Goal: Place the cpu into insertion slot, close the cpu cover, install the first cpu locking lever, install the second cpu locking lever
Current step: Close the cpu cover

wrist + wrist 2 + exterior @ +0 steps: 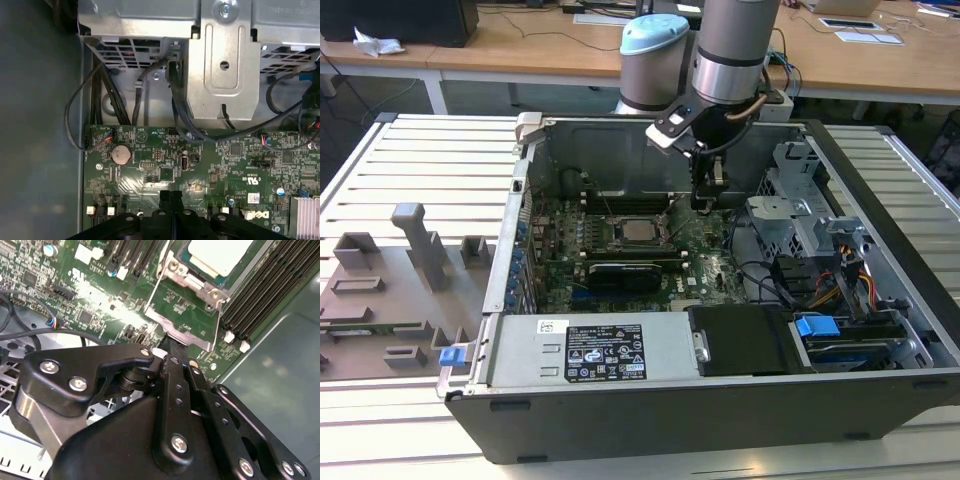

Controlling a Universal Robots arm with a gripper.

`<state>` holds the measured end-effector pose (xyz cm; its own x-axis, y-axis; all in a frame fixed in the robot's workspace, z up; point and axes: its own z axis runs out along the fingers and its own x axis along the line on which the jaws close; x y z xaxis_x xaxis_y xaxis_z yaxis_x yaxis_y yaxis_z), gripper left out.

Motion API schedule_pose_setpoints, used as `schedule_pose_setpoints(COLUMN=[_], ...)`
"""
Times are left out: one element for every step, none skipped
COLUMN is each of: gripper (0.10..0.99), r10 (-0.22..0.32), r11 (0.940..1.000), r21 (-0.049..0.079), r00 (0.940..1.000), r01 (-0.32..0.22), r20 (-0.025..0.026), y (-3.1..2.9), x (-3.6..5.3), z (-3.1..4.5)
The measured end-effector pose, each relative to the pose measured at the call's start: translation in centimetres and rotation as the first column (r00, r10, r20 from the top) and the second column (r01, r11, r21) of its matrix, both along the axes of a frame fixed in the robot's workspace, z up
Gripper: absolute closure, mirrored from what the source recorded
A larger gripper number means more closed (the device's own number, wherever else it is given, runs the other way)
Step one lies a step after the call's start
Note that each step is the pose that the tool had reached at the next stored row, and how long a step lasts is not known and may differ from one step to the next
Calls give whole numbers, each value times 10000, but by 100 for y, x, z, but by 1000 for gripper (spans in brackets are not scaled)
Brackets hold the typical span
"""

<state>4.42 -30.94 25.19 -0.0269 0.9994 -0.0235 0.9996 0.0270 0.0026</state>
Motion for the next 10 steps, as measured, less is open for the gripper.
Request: schedule_pose_setpoints(gripper=[980,980,980,980,980,980,980,980,980,980], r10=[1,-1,0,0,1,1,0,0,0,0], r11=[10000,10000,10000,10000,10000,10000,10000,10000,10000,10000], r21=[1,2,1,1,1,1,1,1,1,1], r00=[10000,10000,10000,10000,10000,10000,10000,10000,10000,10000], r01=[-1,1,0,0,-1,-1,0,0,0,0], r20=[0,1,0,0,0,0,0,1,0,1], y=[0,0,0,0,0,0,0,0,0,0], x=[-24,-43,-69,-84,-98,-105,-120,-135,-149,-162], z=[0,0,0,0,0,0,-1,-1,-1,-2])
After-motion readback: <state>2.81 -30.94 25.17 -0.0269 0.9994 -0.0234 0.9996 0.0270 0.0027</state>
